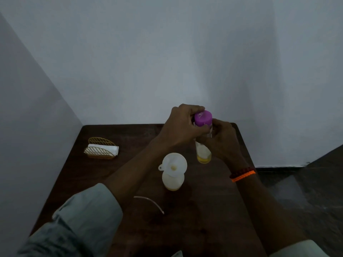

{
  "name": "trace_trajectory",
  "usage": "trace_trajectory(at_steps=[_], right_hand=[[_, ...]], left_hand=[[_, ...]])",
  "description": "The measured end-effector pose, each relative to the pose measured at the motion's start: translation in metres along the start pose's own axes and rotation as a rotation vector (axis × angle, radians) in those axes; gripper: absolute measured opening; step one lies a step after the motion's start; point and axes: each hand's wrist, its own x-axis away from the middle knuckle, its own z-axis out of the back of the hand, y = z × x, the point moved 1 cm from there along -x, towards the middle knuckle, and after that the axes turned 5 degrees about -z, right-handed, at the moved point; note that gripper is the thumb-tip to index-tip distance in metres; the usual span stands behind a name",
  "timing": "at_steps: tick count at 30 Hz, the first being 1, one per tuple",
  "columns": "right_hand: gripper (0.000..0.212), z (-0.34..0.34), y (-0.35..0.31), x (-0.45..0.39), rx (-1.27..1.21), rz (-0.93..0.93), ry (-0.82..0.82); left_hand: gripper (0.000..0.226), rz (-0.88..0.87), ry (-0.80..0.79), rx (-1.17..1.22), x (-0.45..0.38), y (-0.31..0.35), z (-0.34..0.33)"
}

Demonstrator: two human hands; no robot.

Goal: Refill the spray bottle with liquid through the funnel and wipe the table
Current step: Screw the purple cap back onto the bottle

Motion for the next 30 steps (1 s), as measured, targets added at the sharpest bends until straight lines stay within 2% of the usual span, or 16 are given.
trace_trajectory(at_steps=[8, 12, 18, 22, 27, 30], right_hand=[[0.054, -0.009, -0.042, -0.035, 0.05, 0.117, -0.017], [0.052, -0.031, -0.069, -0.069, 0.032, 0.131, -0.099], [0.053, -0.092, -0.094, -0.129, 0.084, 0.128, -0.302], [0.051, -0.147, -0.094, -0.159, 0.121, 0.136, -0.332], [0.054, -0.209, -0.069, -0.191, 0.178, 0.063, -0.325], [0.058, -0.238, -0.052, -0.207, 0.208, 0.031, -0.332]], left_hand=[[0.064, -0.071, -0.016, 0.012, -0.026, -0.005, 0.052], [0.064, -0.033, 0.018, 0.017, -0.035, -0.021, 0.096], [0.065, 0.074, 0.006, -0.055, -0.042, -0.08, 0.151], [0.065, 0.147, -0.052, -0.209, -0.053, -0.129, 0.176], [0.05, 0.249, -0.014, -0.388, -0.063, -0.194, 0.179], [0.047, 0.271, 0.001, -0.405, -0.067, -0.229, 0.17]])
